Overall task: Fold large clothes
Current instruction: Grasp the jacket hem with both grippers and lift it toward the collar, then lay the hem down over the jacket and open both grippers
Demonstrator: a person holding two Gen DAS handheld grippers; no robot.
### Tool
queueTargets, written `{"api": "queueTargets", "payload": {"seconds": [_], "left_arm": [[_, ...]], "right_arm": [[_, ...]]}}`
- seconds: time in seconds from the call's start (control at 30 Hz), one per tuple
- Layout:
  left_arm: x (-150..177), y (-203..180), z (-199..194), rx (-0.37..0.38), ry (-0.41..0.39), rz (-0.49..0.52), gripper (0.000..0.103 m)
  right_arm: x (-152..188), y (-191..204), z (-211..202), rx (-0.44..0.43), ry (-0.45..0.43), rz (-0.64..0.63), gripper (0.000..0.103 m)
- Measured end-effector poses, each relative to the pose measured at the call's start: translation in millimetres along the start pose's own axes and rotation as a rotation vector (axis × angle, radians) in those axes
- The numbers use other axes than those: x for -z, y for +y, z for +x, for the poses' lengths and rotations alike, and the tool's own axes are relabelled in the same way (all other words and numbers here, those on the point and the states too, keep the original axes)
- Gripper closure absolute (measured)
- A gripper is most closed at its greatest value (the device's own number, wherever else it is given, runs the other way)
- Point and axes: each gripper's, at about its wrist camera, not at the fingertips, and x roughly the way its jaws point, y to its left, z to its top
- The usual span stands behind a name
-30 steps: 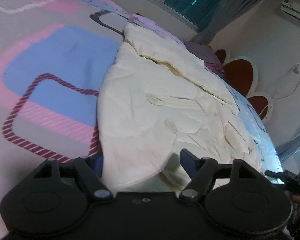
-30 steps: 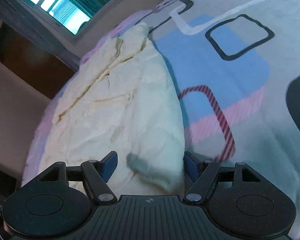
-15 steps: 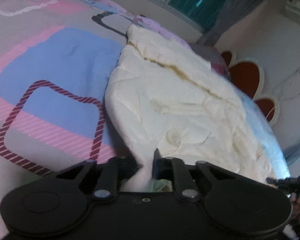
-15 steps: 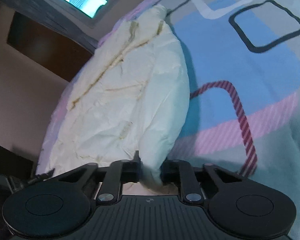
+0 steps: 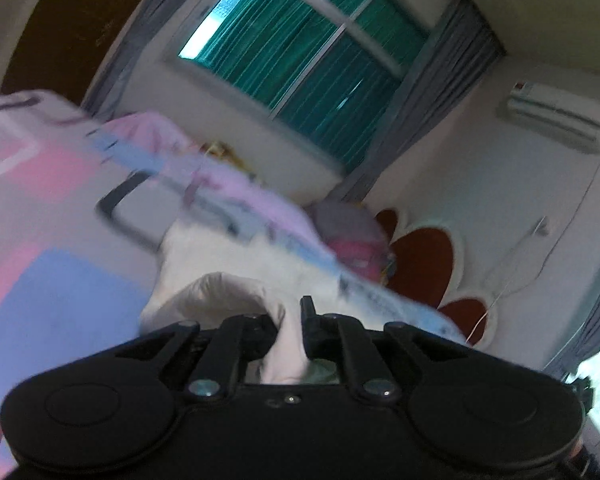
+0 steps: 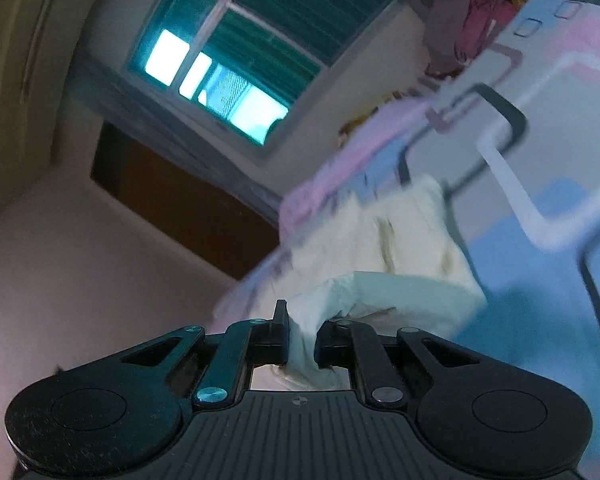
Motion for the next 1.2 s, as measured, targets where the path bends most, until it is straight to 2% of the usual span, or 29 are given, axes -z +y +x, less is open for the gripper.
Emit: {"api": "queueTargets", "payload": {"seconds": [0.2, 0.33, 0.43, 0.5, 0.53, 0.57, 0.6, 0.63, 0.67, 0.7, 0.77, 0.83, 0.97, 1.0, 1.03, 1.07, 1.1, 1.13, 1.2], "left_arm": [[-66.3, 9.4, 99.3, 0.033, -0.015, -0.009, 0.096], [-98.5, 31.2, 182.0, 0.036, 0.036, 0.000, 0.096], [-109.3, 55.9, 240.4, 0.009, 0.095, 0.012, 0.095], [-111.4, 79.4, 270.7, -0.045, 0.132, -0.016, 0.085], [-111.4, 95.5, 281.1, -0.064, 0.136, -0.061, 0.082], [-111.1, 106.3, 286.0, -0.077, 0.128, -0.091, 0.072], [-111.8, 114.4, 288.6, -0.091, 0.110, -0.101, 0.044], [-111.8, 118.7, 286.2, -0.135, 0.075, -0.088, 0.027], [-112.1, 120.0, 283.1, -0.175, 0.049, -0.065, 0.004], [-112.7, 122.4, 281.8, -0.183, 0.039, -0.041, 0.005], [-115.3, 131.7, 289.5, -0.150, 0.097, -0.025, 0.007], [-116.1, 140.4, 306.8, -0.132, 0.198, -0.005, 0.007], [-108.7, 155.0, 344.1, -0.163, 0.411, 0.027, 0.015], [-105.1, 159.2, 353.5, -0.169, 0.457, 0.023, 0.026], [-101.8, 163.0, 358.1, -0.167, 0.486, 0.023, 0.033], [-97.3, 165.1, 361.1, -0.143, 0.500, 0.029, 0.058], [-95.0, 163.6, 362.2, -0.096, 0.495, 0.039, 0.090], [-94.6, 157.1, 358.1, -0.083, 0.475, 0.065, 0.095], [-97.3, 142.7, 344.9, -0.057, 0.372, 0.152, 0.099]], "right_arm": [[-83.9, -5.5, 80.7, 0.017, -0.017, 0.089, 0.092], [-130.8, -35.2, 149.5, 0.069, 0.009, 0.115, 0.092], [-154.0, -70.1, 200.0, 0.075, 0.047, 0.185, 0.092], [-162.5, -101.6, 221.5, 0.039, 0.046, 0.266, 0.077], [-164.7, -114.4, 225.5, 0.037, 0.017, 0.309, 0.046], [-166.3, -121.7, 223.7, 0.054, -0.043, 0.314, 0.027], [-167.1, -121.9, 219.9, 0.069, -0.075, 0.280, 0.019], [-168.5, -122.9, 219.1, 0.078, -0.077, 0.250, 0.019], [-169.1, -123.3, 218.7, 0.085, -0.065, 0.229, 0.019], [-169.5, -121.1, 220.6, 0.118, -0.044, 0.174, 0.019], [-168.5, -113.8, 230.2, 0.213, 0.019, 0.036, 0.019], [-165.2, -112.8, 246.6, 0.282, 0.088, -0.057, 0.019], [-155.4, -119.7, 277.0, 0.411, 0.197, -0.190, 0.019], [-150.4, -121.8, 286.4, 0.424, 0.214, -0.191, 0.019], [-148.6, -126.2, 291.5, 0.427, 0.231, -0.185, 0.019], [-147.1, -129.0, 297.7, 0.423, 0.246, -0.182, 0.034], [-144.5, -131.2, 302.1, 0.404, 0.261, -0.188, 0.055], [-143.2, -127.8, 303.1, 0.404, 0.255, -0.213, 0.083], [-139.1, -114.9, 296.9, 0.392, 0.200, -0.299, 0.087]]}}
